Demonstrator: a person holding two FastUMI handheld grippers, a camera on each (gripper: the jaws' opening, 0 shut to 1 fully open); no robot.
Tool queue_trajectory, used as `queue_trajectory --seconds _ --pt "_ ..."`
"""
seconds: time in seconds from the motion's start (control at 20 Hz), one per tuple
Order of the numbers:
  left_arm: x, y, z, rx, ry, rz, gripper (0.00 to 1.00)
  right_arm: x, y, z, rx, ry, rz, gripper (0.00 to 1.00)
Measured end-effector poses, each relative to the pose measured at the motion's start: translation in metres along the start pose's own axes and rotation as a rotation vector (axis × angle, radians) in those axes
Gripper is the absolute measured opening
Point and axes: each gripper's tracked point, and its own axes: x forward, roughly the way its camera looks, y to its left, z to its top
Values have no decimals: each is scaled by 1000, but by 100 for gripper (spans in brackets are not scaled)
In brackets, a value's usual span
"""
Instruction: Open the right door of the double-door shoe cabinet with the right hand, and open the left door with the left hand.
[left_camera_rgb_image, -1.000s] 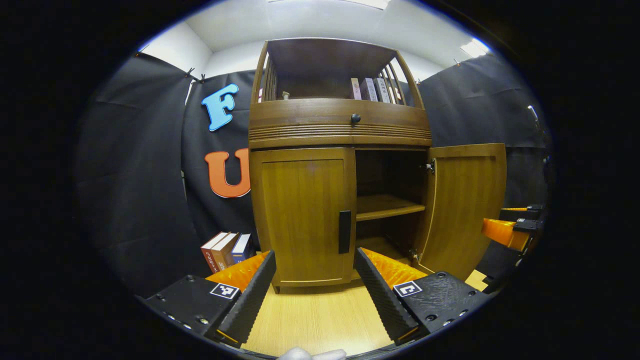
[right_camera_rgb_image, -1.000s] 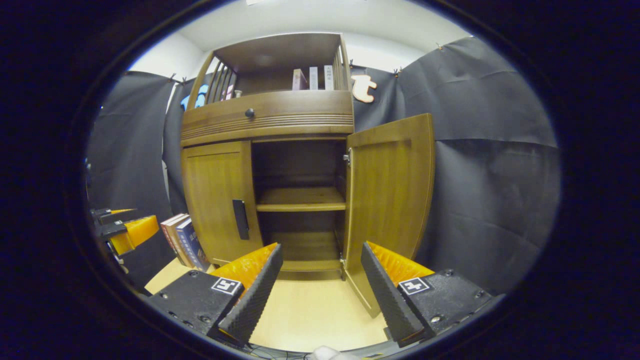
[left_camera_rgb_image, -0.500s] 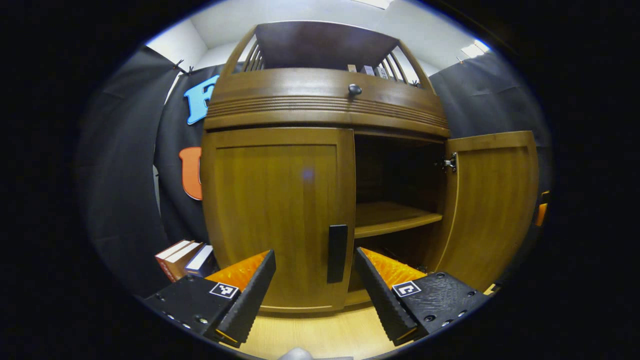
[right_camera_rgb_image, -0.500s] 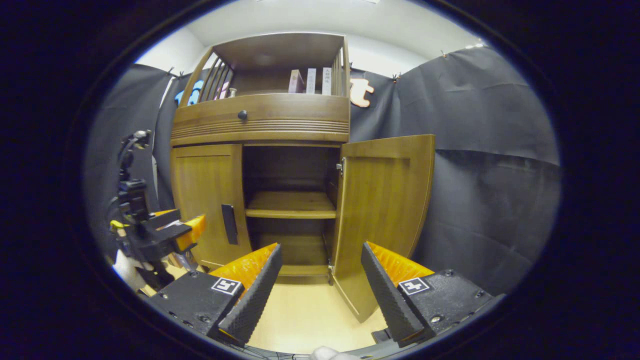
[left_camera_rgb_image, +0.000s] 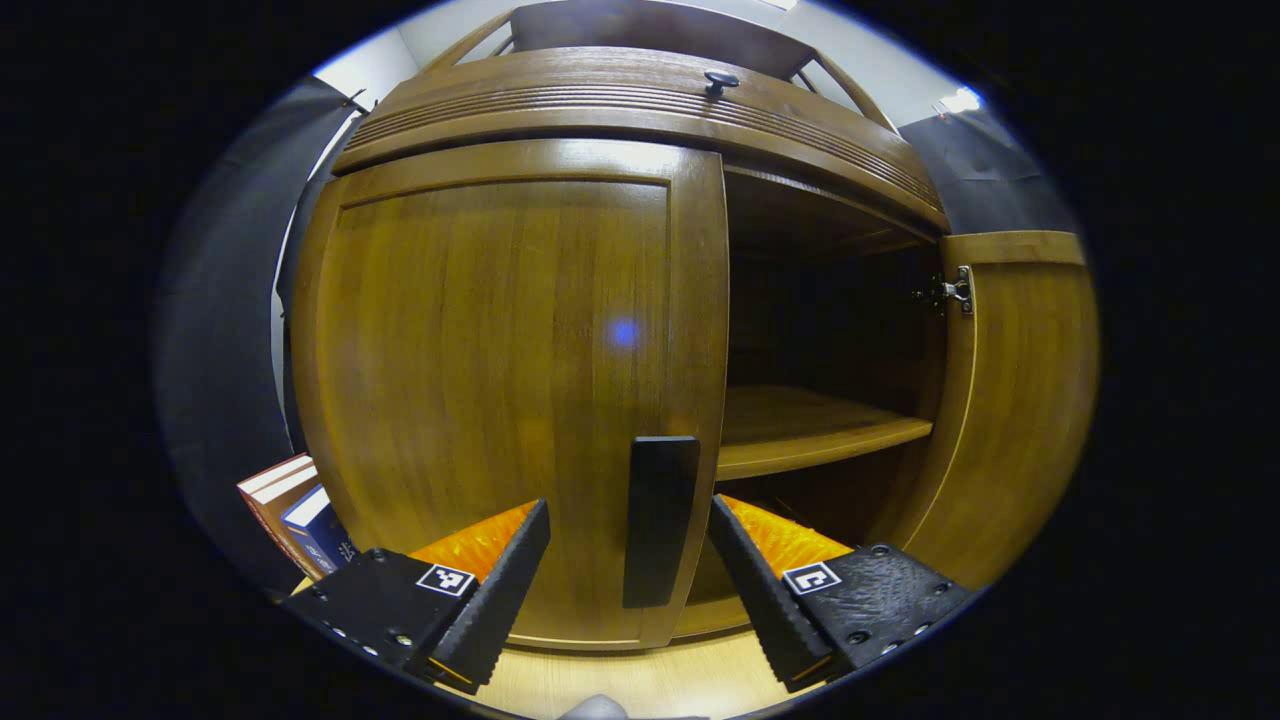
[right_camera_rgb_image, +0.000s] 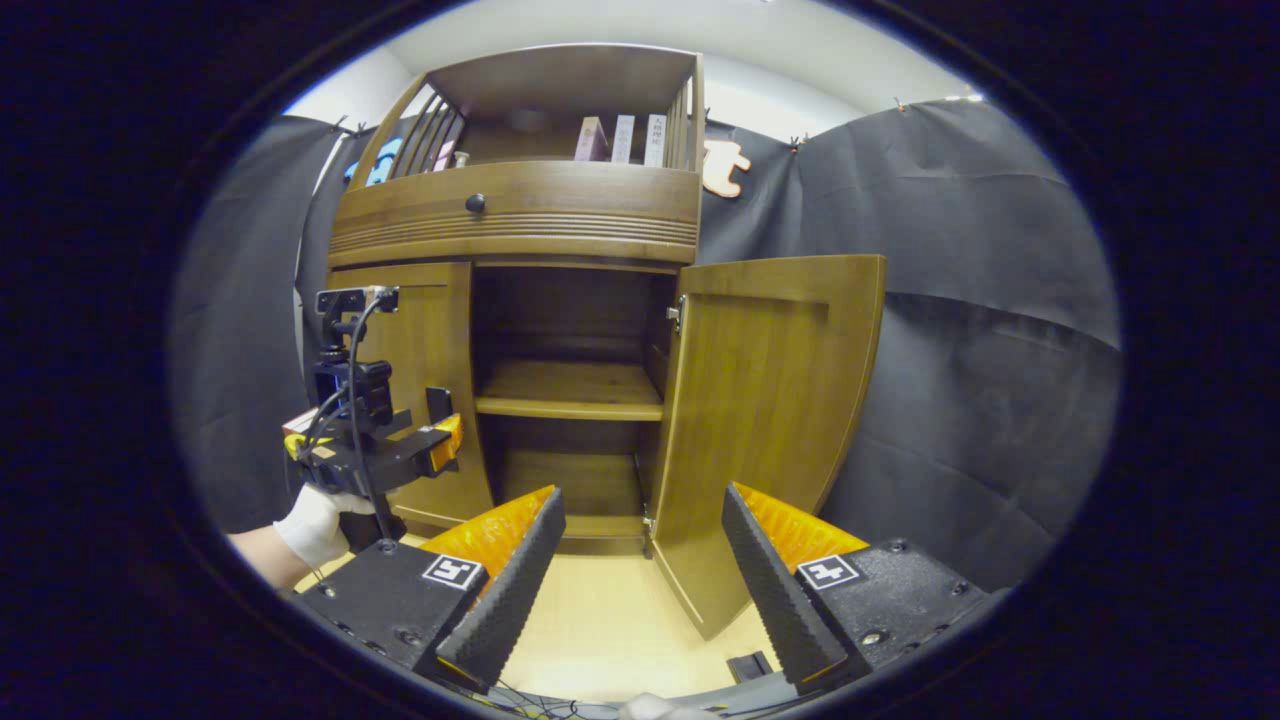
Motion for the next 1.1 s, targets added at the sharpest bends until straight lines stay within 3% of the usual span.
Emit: queue_trajectory --seconds 0.05,0.15,0.2,0.25,0.4,0.45,0.55,0.75,0.8,1.1 --pt "5 0 0 4 1 -6 81 0 1 -2 2 9 3 100" --pt "18 -4 -5 1 13 -11 78 0 1 -4 3 14 7 100" --pt "21 -3 -7 2 17 -8 89 1 0 -4 3 13 6 100" --pt "24 -1 -9 0 30 -4 76 0 1 -4 8 12 9 100" --pt "26 -6 -15 -20 42 -16 59 -1 1 -8 16 20 12 100" --pt "33 -14 -16 -23 45 -48 50 -2 1 -10 17 21 13 100" --pt "26 -13 -13 16 45 -19 32 -9 0 -14 20 27 18 100" --pt "23 -10 -14 22 42 -7 28 -17 -1 -16 21 30 27 100" --pt "20 -11 -14 12 44 -14 23 -19 -3 -15 26 24 28 100" --pt "-16 -10 -18 9 38 -64 23 -24 -3 -21 49 29 49 100"
